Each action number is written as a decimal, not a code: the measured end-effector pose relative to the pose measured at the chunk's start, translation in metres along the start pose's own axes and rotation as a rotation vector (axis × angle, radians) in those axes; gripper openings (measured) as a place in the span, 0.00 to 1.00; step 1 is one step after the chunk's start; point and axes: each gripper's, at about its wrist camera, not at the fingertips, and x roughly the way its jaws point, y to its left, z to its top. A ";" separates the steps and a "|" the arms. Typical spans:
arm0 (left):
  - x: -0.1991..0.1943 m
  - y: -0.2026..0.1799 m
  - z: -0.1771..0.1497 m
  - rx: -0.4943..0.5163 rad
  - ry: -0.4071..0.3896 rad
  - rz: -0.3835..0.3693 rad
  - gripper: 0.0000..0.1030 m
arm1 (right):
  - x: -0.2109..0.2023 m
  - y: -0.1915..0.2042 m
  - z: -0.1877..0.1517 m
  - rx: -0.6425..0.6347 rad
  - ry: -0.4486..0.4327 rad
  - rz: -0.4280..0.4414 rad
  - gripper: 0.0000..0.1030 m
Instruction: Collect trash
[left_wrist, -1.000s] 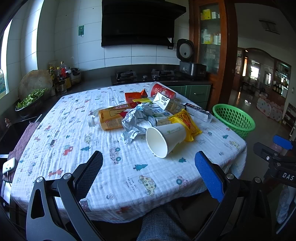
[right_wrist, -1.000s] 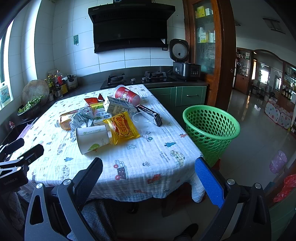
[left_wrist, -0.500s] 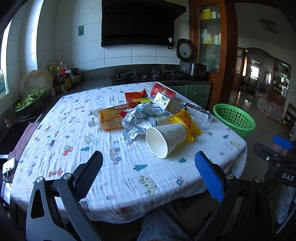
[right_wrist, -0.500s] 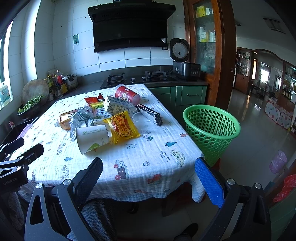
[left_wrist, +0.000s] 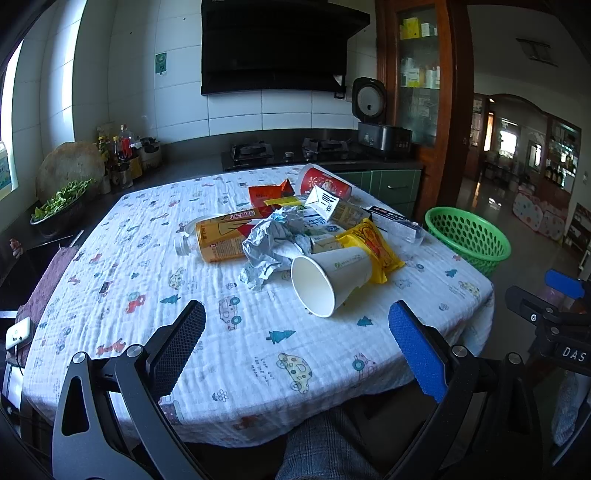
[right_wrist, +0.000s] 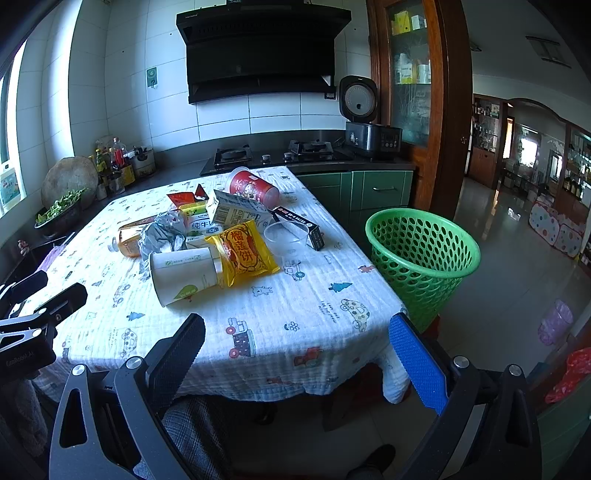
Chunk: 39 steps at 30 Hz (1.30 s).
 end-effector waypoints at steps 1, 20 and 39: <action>0.000 0.000 0.000 0.002 -0.001 0.002 0.95 | 0.001 0.000 0.000 0.000 0.002 0.002 0.94; 0.014 0.006 0.004 0.029 -0.001 -0.011 0.95 | 0.017 0.003 0.007 -0.033 0.020 0.024 0.94; 0.057 0.035 0.010 -0.001 0.049 -0.078 0.88 | 0.091 -0.001 0.057 -0.073 0.067 0.084 0.92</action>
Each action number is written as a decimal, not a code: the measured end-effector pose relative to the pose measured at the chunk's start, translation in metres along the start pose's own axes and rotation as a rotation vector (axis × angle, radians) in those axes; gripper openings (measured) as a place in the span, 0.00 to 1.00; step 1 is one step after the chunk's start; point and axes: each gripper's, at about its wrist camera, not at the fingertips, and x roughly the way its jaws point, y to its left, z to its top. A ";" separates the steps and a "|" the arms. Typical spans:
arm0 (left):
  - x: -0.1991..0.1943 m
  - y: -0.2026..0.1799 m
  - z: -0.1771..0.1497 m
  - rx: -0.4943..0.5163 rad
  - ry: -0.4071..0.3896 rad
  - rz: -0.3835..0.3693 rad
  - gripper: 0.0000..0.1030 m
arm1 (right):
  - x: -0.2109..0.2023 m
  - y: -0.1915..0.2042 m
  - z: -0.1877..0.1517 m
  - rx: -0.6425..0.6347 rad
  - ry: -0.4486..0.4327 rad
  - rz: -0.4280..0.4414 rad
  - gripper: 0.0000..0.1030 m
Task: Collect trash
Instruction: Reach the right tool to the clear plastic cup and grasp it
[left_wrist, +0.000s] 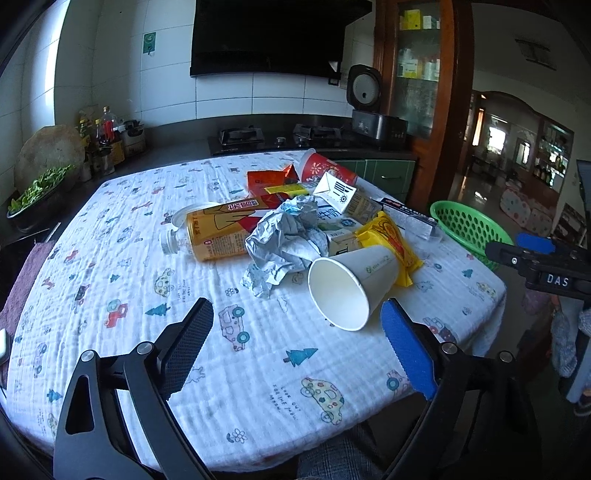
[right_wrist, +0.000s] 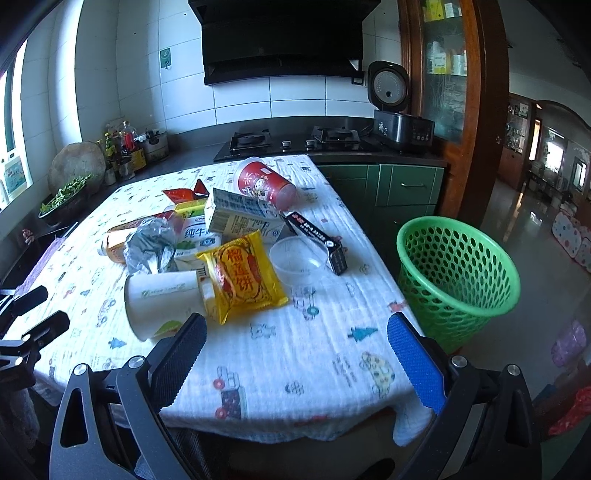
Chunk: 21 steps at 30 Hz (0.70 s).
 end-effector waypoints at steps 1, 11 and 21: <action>0.002 0.001 0.001 0.007 0.000 -0.002 0.88 | 0.004 -0.001 0.003 -0.002 0.001 0.003 0.92; 0.021 0.000 0.019 0.081 0.024 -0.060 0.87 | 0.067 -0.003 0.030 -0.011 0.072 0.021 0.76; 0.055 -0.015 0.034 0.167 0.083 -0.163 0.86 | 0.110 -0.003 0.039 -0.028 0.137 0.007 0.70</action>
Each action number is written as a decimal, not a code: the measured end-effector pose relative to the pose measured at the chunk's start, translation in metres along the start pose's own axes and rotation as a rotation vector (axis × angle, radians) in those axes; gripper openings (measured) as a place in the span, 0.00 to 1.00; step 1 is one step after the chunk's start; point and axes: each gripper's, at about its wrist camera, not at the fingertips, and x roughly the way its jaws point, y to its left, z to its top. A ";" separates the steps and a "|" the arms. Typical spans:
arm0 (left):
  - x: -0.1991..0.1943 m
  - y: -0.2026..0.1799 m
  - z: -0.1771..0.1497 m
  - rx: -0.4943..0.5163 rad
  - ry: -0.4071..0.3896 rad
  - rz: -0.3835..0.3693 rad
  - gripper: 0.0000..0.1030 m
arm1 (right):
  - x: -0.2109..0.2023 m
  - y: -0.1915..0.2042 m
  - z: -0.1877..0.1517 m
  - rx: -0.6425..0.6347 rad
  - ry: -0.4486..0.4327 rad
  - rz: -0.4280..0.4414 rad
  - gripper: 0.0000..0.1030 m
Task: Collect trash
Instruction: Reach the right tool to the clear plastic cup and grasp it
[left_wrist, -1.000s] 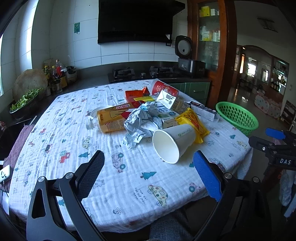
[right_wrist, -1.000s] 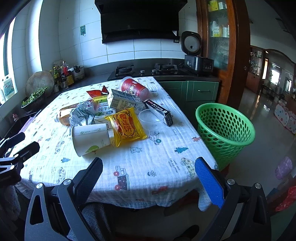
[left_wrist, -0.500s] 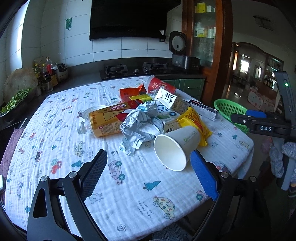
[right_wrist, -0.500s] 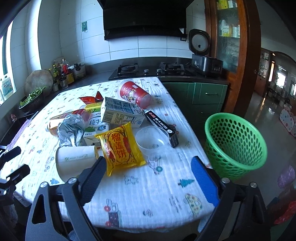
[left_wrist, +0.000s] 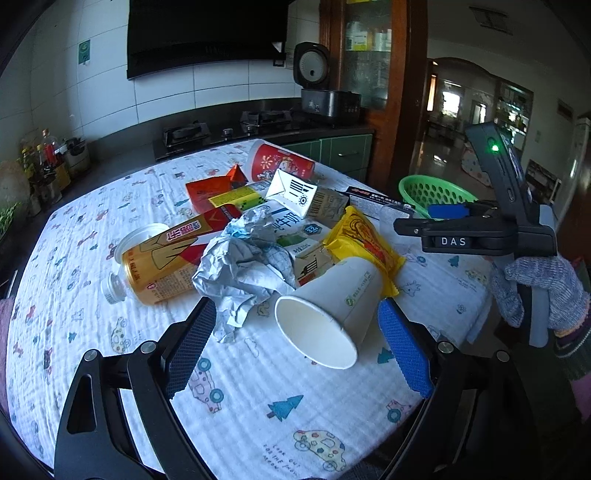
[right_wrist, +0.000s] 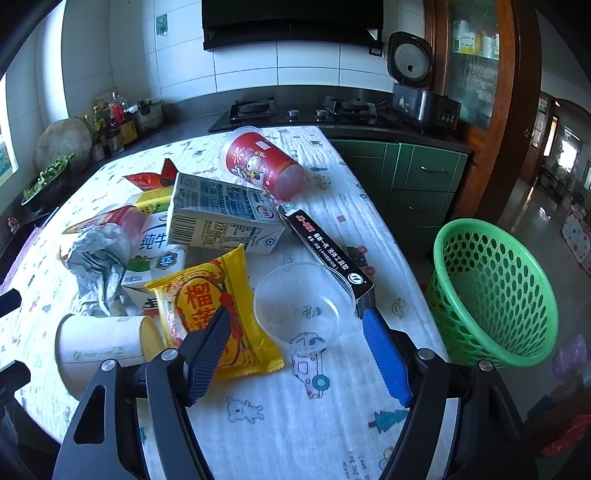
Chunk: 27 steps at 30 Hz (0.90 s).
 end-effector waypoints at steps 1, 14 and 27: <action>0.004 -0.001 0.002 0.015 0.006 -0.012 0.86 | 0.002 0.000 0.000 0.001 0.003 -0.001 0.70; 0.056 -0.015 0.015 0.171 0.127 -0.147 0.85 | 0.022 -0.008 0.000 0.032 0.044 0.025 0.59; 0.082 -0.029 0.016 0.291 0.237 -0.208 0.76 | 0.011 -0.007 -0.002 0.025 0.025 0.044 0.58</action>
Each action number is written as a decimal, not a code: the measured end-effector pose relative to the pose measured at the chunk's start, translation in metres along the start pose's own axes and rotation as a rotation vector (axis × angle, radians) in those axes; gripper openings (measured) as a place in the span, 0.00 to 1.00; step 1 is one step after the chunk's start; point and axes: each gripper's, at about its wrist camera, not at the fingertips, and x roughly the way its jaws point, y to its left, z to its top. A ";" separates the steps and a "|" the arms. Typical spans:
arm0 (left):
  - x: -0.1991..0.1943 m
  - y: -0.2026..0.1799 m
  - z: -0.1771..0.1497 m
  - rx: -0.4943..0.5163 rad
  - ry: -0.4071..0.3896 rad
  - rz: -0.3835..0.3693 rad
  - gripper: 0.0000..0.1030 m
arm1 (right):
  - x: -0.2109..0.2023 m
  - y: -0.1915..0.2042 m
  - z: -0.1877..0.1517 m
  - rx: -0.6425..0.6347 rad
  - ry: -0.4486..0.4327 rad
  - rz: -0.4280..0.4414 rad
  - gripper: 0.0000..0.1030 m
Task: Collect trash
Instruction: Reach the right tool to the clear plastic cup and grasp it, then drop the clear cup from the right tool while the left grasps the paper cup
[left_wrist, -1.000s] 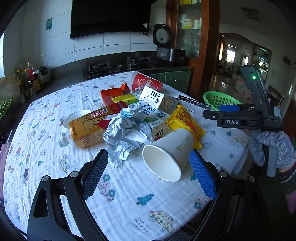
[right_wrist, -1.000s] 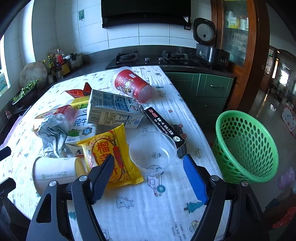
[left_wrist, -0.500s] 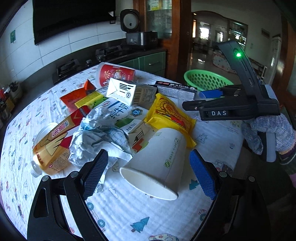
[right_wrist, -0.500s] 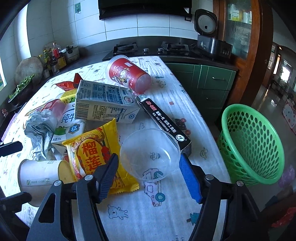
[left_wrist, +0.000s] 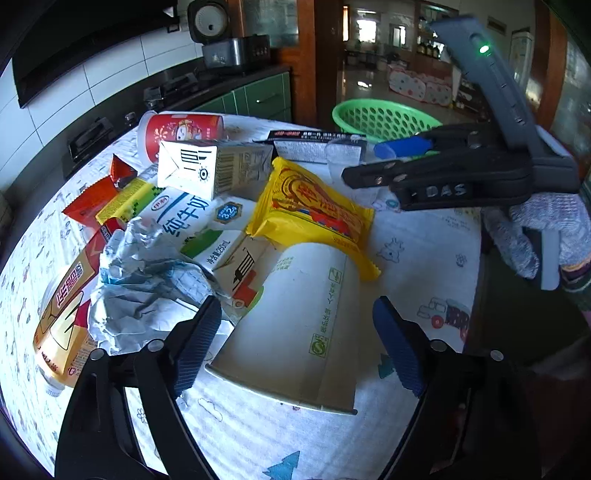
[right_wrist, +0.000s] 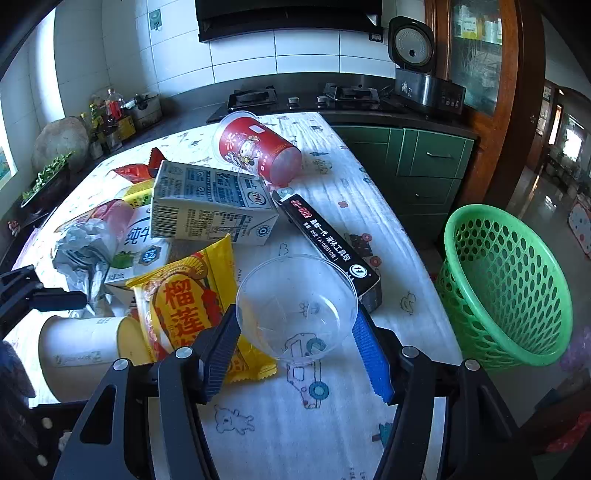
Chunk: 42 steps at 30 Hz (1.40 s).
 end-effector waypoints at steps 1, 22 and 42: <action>0.001 -0.001 0.000 0.003 0.007 0.000 0.75 | -0.004 -0.001 -0.001 0.008 -0.002 0.014 0.58; -0.042 -0.020 0.010 -0.074 -0.063 0.016 0.59 | -0.059 -0.100 0.000 0.159 -0.062 -0.013 0.58; -0.015 -0.063 0.088 -0.082 -0.091 -0.055 0.59 | 0.012 -0.237 -0.001 0.339 0.069 -0.122 0.58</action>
